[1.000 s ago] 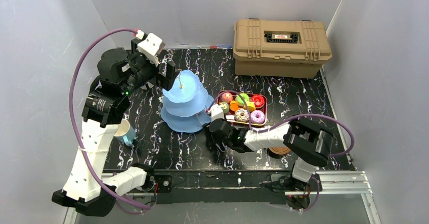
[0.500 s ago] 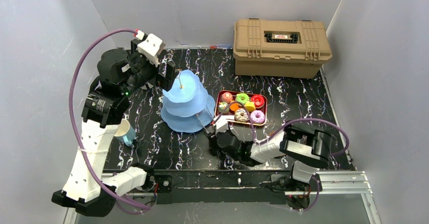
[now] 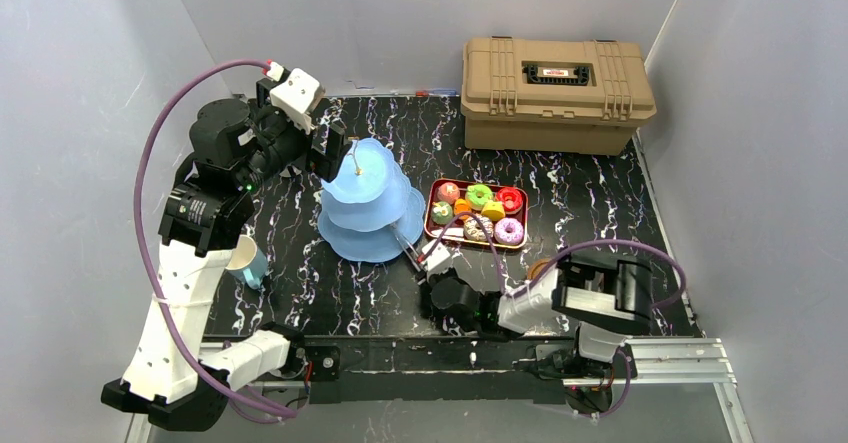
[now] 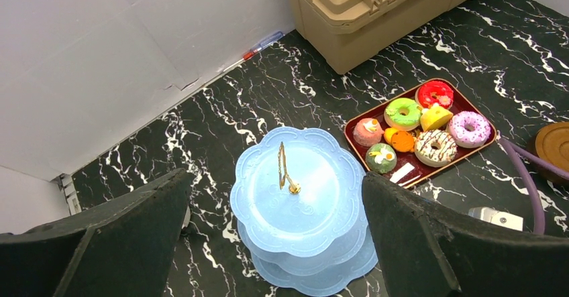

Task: Serve the afternoon tea
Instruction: Pick up the clamp from the center of the board, then pick up the desert from the tray.

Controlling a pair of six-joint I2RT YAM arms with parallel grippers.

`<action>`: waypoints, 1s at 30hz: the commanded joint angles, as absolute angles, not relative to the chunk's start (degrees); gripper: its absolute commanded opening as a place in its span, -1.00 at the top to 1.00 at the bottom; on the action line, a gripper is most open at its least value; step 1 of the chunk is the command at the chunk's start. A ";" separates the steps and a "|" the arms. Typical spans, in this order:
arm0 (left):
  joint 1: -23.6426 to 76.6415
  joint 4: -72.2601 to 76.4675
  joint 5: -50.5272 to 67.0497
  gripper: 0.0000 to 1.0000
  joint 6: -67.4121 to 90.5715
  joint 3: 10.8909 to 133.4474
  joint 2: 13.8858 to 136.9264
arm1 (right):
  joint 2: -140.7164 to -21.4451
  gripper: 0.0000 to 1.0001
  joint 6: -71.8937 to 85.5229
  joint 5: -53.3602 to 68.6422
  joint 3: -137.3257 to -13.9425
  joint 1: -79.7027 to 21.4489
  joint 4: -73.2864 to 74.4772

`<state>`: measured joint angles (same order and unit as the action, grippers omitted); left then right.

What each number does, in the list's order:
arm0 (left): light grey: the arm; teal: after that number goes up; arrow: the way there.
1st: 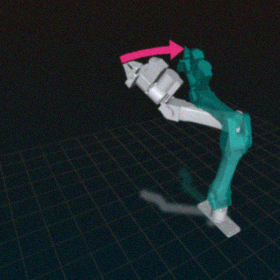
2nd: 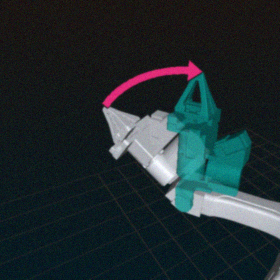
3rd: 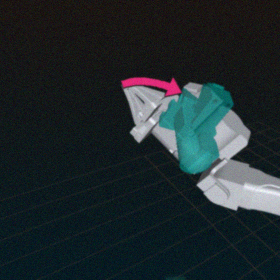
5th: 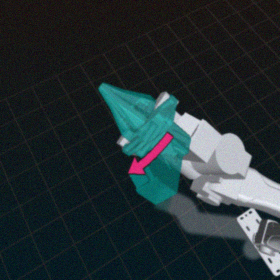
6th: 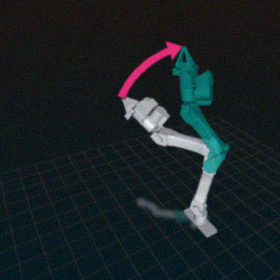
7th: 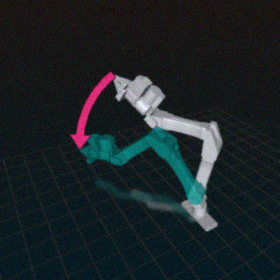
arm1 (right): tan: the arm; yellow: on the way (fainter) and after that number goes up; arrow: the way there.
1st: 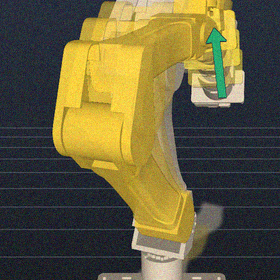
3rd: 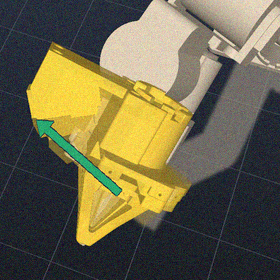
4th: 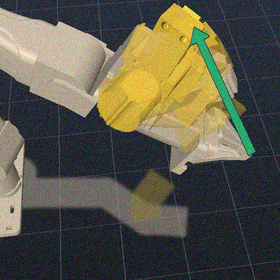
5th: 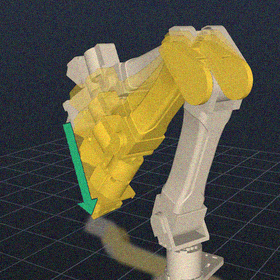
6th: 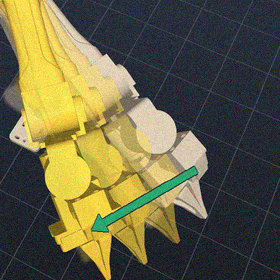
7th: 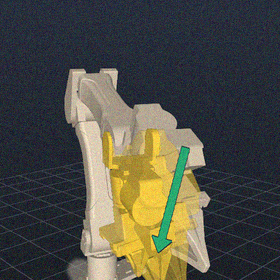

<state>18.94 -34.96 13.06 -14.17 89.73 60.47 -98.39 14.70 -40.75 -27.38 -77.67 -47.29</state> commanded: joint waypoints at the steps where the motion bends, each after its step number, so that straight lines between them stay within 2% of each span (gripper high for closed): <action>1: 19.10 -35.60 13.31 -0.96 -14.40 91.43 59.35 | -90.86 0.39 14.58 -42.89 -29.88 -78.13 -36.91; 11: 19.13 -35.49 13.35 -0.96 -14.24 91.27 58.62 | -75.77 0.37 22.10 -39.79 -33.86 -76.87 -11.04; 16: 19.16 -35.94 13.92 -0.96 -14.07 91.65 58.62 | -67.42 0.36 25.96 -32.36 -37.51 -68.68 2.62; 21: 19.19 -36.03 14.48 -0.96 -13.83 91.66 58.78 | -64.77 0.34 26.82 -24.56 -43.74 -61.28 15.68; 30: 19.18 -36.58 14.94 -0.96 -13.45 91.89 59.17 | -65.58 0.16 26.63 -21.29 -48.78 -59.61 23.90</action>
<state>18.94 -35.42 13.98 -13.87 90.13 59.48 -66.00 25.61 -23.33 -46.13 -60.01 19.79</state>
